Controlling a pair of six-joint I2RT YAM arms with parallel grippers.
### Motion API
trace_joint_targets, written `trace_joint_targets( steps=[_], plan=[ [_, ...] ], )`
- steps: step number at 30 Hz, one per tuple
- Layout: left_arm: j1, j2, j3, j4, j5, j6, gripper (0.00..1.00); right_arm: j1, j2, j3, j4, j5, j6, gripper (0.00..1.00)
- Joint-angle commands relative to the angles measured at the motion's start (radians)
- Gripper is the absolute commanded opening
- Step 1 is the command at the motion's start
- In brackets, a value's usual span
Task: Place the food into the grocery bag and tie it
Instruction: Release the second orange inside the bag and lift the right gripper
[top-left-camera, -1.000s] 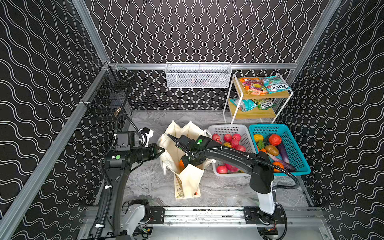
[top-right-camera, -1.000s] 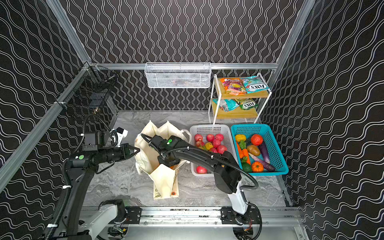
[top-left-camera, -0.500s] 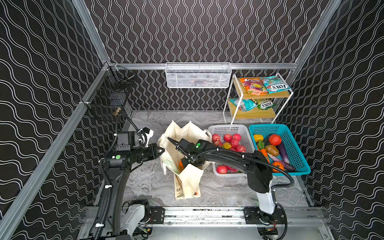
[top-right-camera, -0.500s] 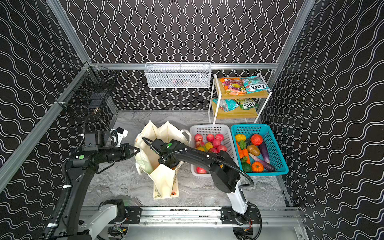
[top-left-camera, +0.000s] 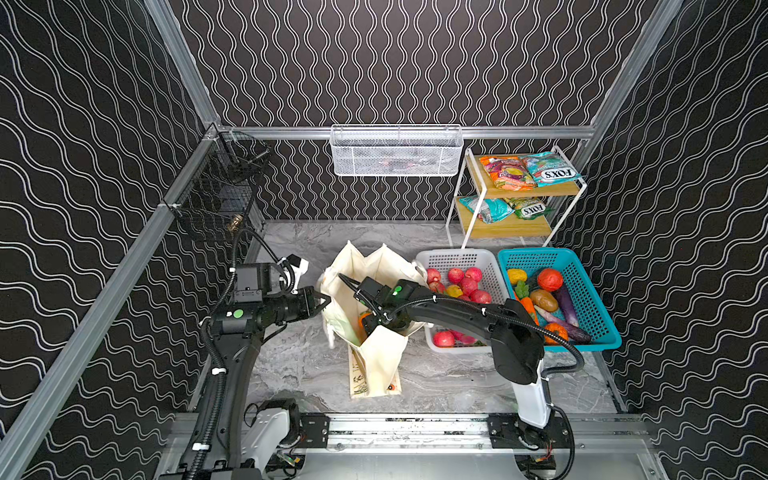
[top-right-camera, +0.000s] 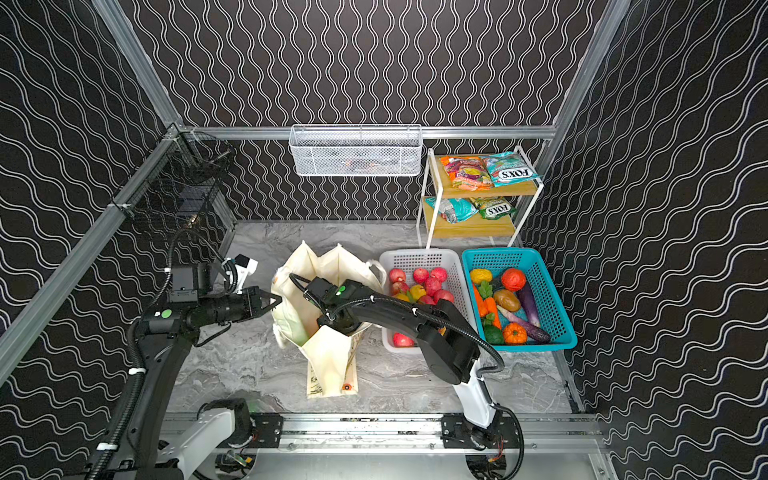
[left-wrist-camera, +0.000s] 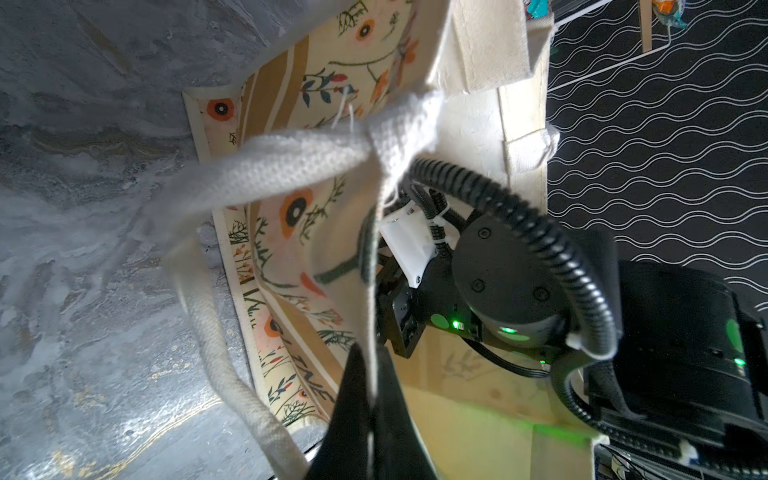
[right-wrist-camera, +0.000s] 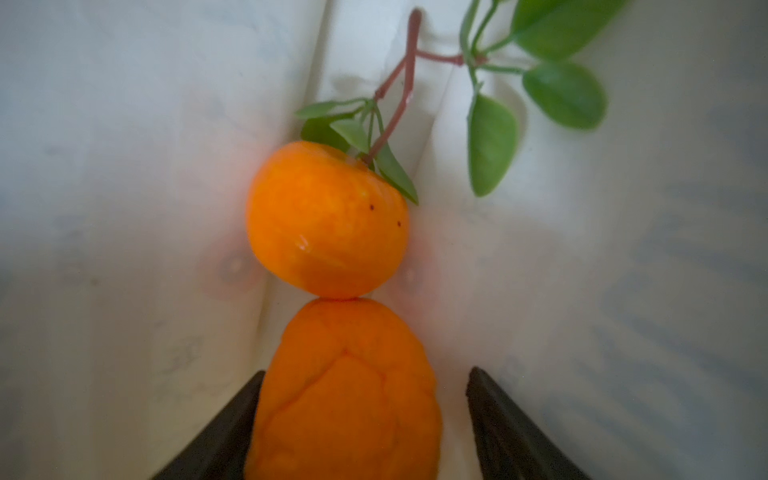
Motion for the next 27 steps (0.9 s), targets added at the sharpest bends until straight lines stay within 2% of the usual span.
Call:
trace_joint_targets(
  steps=[1, 3, 4, 13, 22, 27],
  plan=[
    [0.001, 0.002, -0.006, 0.035, 0.026, 0.01, 0.0, 0.002, -0.035, 0.02, -0.025, 0.048, 0.033, 0.84],
    [-0.001, 0.004, -0.007, 0.036, 0.026, 0.011, 0.0, 0.003, -0.048, 0.034, -0.036, 0.058, 0.041, 0.98],
    [-0.001, 0.003, -0.006, 0.038, 0.032, 0.01, 0.0, 0.003, -0.054, 0.042, -0.044, 0.063, 0.046, 0.99],
    [-0.005, 0.011, -0.017, 0.069, 0.046, -0.006, 0.0, 0.035, -0.119, 0.149, -0.094, 0.15, 0.096, 0.99],
    [-0.007, 0.023, -0.014, 0.068, 0.022, -0.004, 0.0, 0.054, -0.207, 0.324, -0.153, 0.259, 0.067, 0.99],
    [-0.007, 0.031, -0.011, 0.054, 0.015, -0.001, 0.0, 0.054, -0.297, 0.282, -0.097, 0.31, 0.043, 0.99]
  ],
)
